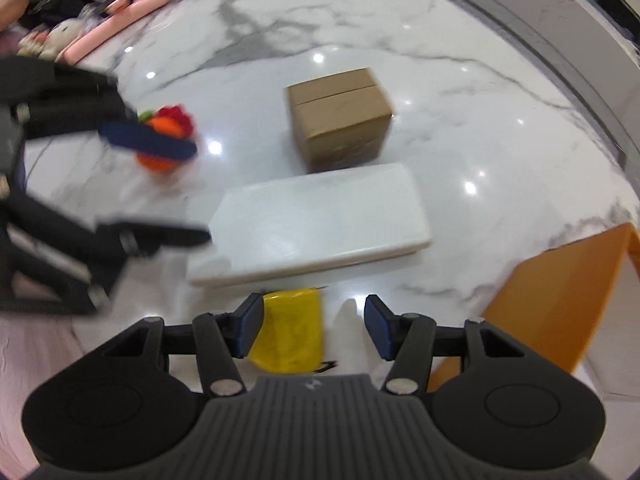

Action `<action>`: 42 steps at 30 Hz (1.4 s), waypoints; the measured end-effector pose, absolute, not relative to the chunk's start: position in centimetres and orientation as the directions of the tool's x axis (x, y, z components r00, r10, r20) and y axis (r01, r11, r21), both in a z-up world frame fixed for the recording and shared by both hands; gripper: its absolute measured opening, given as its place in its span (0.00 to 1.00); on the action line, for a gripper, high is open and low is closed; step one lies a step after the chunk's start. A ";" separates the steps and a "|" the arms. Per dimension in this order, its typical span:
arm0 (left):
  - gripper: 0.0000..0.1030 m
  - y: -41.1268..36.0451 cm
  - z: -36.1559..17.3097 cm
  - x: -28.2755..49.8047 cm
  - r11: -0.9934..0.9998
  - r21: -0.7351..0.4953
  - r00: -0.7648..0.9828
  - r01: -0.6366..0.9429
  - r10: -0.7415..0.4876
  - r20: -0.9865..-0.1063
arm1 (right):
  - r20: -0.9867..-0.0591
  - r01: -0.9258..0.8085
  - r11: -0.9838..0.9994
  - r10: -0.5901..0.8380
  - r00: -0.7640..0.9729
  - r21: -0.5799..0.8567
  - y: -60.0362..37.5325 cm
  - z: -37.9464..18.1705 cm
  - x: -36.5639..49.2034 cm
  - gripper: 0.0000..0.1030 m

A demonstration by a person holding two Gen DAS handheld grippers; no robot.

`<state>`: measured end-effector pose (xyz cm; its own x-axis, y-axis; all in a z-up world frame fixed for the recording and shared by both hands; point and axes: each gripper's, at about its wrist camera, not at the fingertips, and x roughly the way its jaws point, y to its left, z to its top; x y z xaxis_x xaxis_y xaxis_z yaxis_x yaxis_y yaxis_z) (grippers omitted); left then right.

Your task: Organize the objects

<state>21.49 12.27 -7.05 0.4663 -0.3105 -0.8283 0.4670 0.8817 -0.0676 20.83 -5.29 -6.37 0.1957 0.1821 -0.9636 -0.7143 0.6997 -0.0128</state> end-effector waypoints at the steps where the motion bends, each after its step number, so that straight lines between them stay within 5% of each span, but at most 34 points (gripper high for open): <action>1: 0.60 12.1 -7.5 21.8 0.882 -0.072 0.457 0.466 -0.310 -0.834 | -0.963 -0.708 0.707 0.183 0.200 -0.012 -5.5 -6.3 21.1 0.55; 7: 0.72 11.3 -8.6 23.1 0.887 -0.089 0.432 0.453 -0.306 -0.848 | -0.959 -0.672 0.740 0.167 0.228 -0.031 -6.2 -6.9 22.4 0.50; 22: 0.73 5.9 -10.1 24.1 0.865 0.139 0.495 0.483 -0.139 -0.857 | -0.942 -0.708 0.705 0.200 0.268 -0.051 -8.1 -5.2 23.7 0.49; 29: 0.69 6.6 -9.9 24.2 0.884 0.098 0.476 0.457 -0.150 -0.867 | -0.940 -0.719 0.693 0.211 0.267 -0.049 -8.1 -5.6 23.3 0.49; 34: 0.69 8.5 -9.0 23.6 0.919 -0.046 0.442 0.391 -0.232 -0.867 | -0.937 -0.719 0.694 0.221 0.269 -0.043 -8.3 -5.2 23.0 0.49; 42: 0.68 10.7 -5.5 20.5 0.924 -0.033 0.486 0.380 -0.230 -0.843 | -0.921 -0.729 0.685 0.270 0.279 -0.020 -7.7 -4.0 22.9 0.49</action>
<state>20.46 10.73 -5.48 0.4864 -0.2302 -0.8428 0.3799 0.9244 -0.0333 22.86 -7.68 -3.99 0.2792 0.2702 -0.9215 -0.7287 0.6845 -0.0201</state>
